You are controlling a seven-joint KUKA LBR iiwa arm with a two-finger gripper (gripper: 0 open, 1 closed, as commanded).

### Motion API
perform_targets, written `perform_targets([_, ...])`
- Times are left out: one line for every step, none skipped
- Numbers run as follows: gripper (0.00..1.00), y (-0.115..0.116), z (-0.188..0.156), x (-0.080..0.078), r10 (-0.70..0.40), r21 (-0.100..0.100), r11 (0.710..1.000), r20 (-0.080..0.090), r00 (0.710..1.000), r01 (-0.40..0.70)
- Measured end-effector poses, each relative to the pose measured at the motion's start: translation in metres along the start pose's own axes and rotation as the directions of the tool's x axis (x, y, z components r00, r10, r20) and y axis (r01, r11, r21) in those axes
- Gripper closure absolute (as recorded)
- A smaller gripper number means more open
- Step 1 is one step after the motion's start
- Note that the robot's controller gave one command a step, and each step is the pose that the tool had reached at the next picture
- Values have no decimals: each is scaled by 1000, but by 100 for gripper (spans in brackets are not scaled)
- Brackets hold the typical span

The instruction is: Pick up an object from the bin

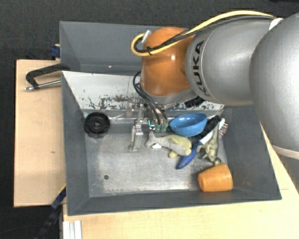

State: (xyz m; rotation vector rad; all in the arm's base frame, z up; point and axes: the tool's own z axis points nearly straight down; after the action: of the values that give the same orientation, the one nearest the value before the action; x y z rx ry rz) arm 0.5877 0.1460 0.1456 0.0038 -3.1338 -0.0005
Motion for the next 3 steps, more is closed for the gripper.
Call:
perform_targets([0,-103,-14,-10,68,2,998,10,998,-68])
perform_targets([0,-104,21,12,-260,1,966,5,966,260])
perform_targets([0,-105,78,-2,-309,1,951,3,951,309])
